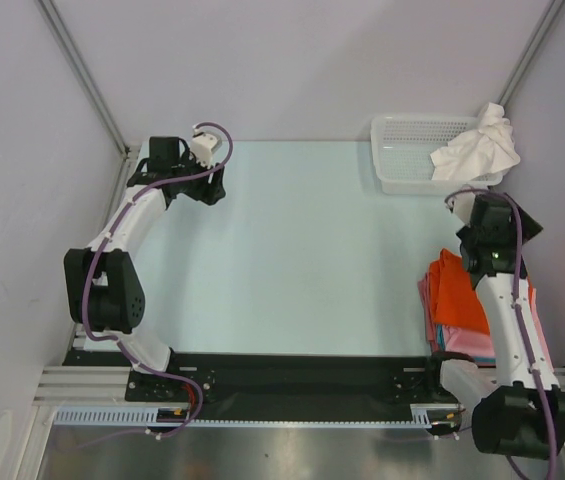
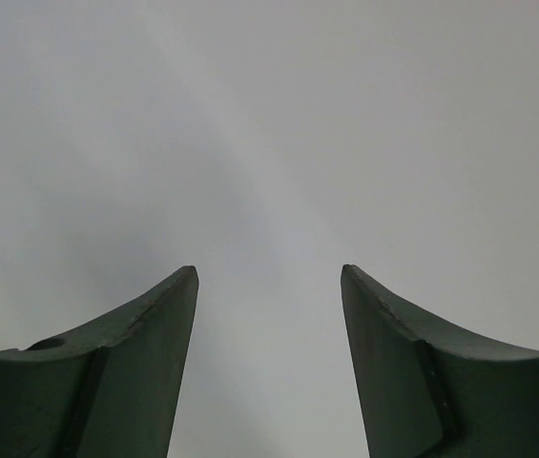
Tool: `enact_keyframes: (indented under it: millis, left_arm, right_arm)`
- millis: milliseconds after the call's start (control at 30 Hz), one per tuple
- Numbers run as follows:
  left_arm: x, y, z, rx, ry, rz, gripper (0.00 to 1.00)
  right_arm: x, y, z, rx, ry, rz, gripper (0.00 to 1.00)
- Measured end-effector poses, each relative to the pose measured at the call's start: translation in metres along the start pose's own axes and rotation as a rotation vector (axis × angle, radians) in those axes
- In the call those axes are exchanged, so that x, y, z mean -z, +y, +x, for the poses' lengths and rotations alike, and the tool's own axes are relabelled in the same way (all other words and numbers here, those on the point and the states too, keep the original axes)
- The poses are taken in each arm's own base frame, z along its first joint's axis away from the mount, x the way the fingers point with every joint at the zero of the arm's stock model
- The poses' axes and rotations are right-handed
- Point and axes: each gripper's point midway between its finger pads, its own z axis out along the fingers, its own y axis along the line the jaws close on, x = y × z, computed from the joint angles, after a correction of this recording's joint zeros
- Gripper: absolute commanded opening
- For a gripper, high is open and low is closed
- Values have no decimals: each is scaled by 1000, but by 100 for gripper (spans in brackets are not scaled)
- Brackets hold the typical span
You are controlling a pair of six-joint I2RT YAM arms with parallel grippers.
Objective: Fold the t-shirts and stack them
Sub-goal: Neatly place the folded tshirt to the corner
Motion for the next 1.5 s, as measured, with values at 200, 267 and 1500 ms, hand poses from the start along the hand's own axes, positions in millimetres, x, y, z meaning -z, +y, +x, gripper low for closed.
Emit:
enact_keyframes:
  millis: [200,267,1500]
  left_arm:
    - [-1,0,1,1,2,-1,68]
    - [0,0,1,1,2,-1,68]
    - [-8,-6,16,27,8,28,68]
  right_arm:
    - [68,-50,-115,-413,-262,-90,70]
    - [79,-42,-129,-581,-248,-165,64]
    - [133,202,3,-1609,676,-417,14]
